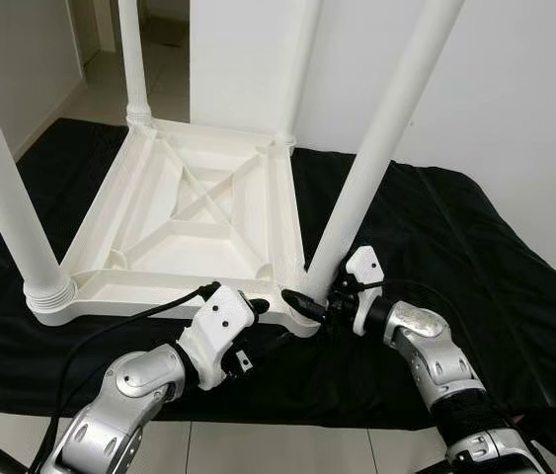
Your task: Building children table
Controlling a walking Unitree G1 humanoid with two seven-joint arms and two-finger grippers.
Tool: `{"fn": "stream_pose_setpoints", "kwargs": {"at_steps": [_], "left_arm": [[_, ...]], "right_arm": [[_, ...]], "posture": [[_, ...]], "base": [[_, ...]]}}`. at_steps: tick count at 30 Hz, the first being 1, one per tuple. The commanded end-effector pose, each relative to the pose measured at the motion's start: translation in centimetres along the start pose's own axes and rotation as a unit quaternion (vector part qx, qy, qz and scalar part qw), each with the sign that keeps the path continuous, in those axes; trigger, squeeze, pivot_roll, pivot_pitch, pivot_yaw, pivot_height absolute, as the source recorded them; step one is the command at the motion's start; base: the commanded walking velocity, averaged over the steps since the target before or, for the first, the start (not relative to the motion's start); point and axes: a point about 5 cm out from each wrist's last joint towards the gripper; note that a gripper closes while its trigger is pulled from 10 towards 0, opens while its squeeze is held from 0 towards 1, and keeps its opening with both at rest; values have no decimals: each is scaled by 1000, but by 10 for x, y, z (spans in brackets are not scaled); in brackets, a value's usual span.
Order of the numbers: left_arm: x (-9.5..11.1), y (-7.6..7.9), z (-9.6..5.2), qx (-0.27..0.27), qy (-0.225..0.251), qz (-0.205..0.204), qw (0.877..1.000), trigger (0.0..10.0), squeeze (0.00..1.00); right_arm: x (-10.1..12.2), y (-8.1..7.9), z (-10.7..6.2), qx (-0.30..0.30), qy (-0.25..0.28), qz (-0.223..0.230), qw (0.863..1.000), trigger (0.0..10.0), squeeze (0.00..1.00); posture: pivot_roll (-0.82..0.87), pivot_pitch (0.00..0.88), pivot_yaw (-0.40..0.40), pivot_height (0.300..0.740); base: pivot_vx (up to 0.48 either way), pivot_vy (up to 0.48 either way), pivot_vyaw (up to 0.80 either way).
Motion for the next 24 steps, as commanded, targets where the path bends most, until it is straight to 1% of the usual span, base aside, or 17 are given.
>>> {"fn": "stream_pose_setpoints", "kwargs": {"at_steps": [1, 6, 12, 13, 16, 20, 21, 23, 24], "left_arm": [[3, 4, 2, -19, 8, -1, 1000, 10000, 0], [4, 4, 1, -21, 7, 0, 1000, 10000, 0], [4, 5, 1, -25, 6, -1, 1000, 10000, 0], [4, 6, 1, -26, 7, -1, 1000, 10000, 0], [4, 6, 1, -27, 7, -3, 1000, 10000, 0], [3, 6, 2, -27, 6, -4, 1000, 10000, 0], [4, 6, 1, -26, 6, -5, 1000, 10000, 0], [4, 6, 1, -26, 6, -5, 1000, 10000, 0], [4, 7, 1, -26, 6, -6, 1000, 10000, 0]], "right_arm": [[1, 2, 1, 10, -13, -13, 1000, 0, 0], [-7, 2, 1, 39, -34, -6, 999, 0, 0], [-13, 1, -2, 50, -34, -2, 998, 0, 0], [-14, 0, -2, 41, -28, 5, 999, 10000, 0], [-15, -1, -3, 26, -17, 18, 999, 10000, 0], [-16, -2, -3, 18, -12, 24, 999, 10000, 0], [-17, -2, -1, -28, -11, 32, 999, 10000, 0], [-17, -2, -1, -28, -11, 32, 999, 10000, 0], [-18, -4, 1, -77, -3, 41, 996, 10000, 0]], "posture": [[70, 0, -126, 740], [82, 0, -133, 740], [79, 0, -133, 740], [75, 0, -135, 740], [75, 0, -136, 740], [75, 0, -136, 740], [73, 0, -141, 740], [73, 0, -141, 740], [74, 0, -142, 740]], "base": [[0, 0, 0], [0, 0, 0], [0, 0, 0], [0, 0, 0], [0, 0, 0], [0, 0, 0], [0, 0, 0], [0, 0, 0], [0, 0, 0]]}}
Point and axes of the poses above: a point about 5 cm out from each wrist's last joint towards the gripper, its own z axis pointing out of the wrist towards the gripper, its own x axis along the axis of the wrist's last joint, y = z × x, and after that the axes turned 12 degrees about z, right-handed
